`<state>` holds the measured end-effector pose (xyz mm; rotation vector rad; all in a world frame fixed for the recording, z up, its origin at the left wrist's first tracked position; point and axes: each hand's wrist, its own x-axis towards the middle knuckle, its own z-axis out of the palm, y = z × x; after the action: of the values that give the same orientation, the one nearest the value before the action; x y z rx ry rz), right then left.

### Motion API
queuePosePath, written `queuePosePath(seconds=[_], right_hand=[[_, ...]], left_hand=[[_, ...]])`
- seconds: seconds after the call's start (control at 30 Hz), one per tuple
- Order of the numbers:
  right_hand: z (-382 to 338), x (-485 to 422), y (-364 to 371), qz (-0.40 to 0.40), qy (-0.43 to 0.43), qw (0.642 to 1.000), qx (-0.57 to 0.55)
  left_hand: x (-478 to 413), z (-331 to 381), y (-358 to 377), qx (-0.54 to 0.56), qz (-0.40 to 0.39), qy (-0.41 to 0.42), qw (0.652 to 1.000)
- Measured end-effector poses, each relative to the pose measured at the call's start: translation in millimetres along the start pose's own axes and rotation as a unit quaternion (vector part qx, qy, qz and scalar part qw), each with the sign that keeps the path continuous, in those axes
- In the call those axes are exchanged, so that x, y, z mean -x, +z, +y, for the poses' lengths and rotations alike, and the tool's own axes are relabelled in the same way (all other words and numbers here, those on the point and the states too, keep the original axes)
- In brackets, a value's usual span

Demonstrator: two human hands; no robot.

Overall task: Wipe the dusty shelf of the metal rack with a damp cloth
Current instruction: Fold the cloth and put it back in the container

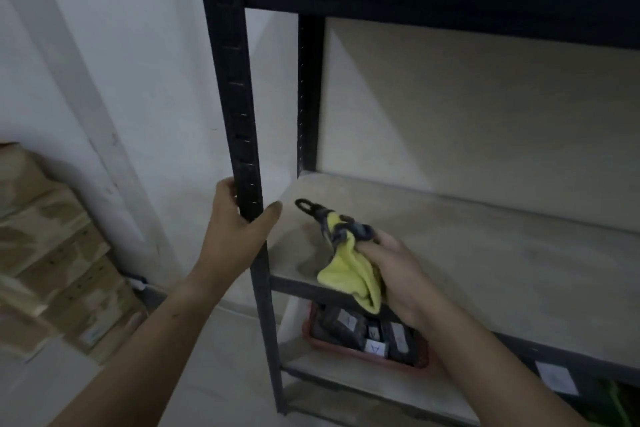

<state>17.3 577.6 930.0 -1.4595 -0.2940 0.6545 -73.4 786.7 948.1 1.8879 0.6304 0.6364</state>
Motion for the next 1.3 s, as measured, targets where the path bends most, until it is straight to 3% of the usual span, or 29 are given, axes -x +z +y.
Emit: queuePosePath(seconds=[0.07, 0.13, 0.23, 0.3, 0.4, 0.53, 0.67, 0.77, 0.83, 0.97, 1.13, 1.2, 1.3], right_hand=[[-2, 19, -14, 0.034, 0.031, 0.994, -0.103], [-2, 39, -24, 0.067, 0.057, 0.980, -0.178], [2, 71, -31, 0.070, 0.057, 0.967, -0.239], [4, 94, -40, 0.077, 0.042, 0.967, -0.241], [2, 135, -66, 0.062, 0.013, 0.971, -0.231], [7, 192, -116, 0.051, 0.017, 0.984, -0.172], [25, 246, -161, -0.013, 0.092, 0.989, -0.112], [43, 284, -187, -0.028, 0.124, 0.976, -0.176], [53, 303, -202, 0.010, 0.100, 0.969, -0.227], [61, 332, -229, 0.086, 0.073, 0.947, -0.301], [77, 372, -239, 0.053, 0.134, 0.916, -0.374], [92, 388, -241, 0.049, 0.156, 0.906, -0.391], [111, 404, -246, 0.098, 0.159, 0.924, -0.335]], left_hand=[[38, -12, 9, -0.017, 0.072, -0.020, 0.997], [87, -8, 31, 0.036, 0.064, -0.042, 0.996], [148, 21, 76, 0.114, -0.134, -0.098, 0.979], [178, 41, 101, 0.187, -0.207, -0.106, 0.954], [208, 67, 116, 0.208, -0.183, -0.098, 0.956], [252, 91, 130, 0.237, -0.169, -0.177, 0.940], [301, 110, 148, 0.201, -0.171, -0.225, 0.938], [329, 120, 161, 0.196, -0.185, -0.226, 0.936], [343, 123, 167, 0.215, -0.167, -0.244, 0.931], [374, 114, 187, 0.309, -0.148, -0.317, 0.884], [425, 99, 224, 0.362, -0.193, -0.457, 0.790], [443, 85, 237, 0.370, -0.217, -0.463, 0.776], [460, 64, 251, 0.369, -0.258, -0.453, 0.770]])
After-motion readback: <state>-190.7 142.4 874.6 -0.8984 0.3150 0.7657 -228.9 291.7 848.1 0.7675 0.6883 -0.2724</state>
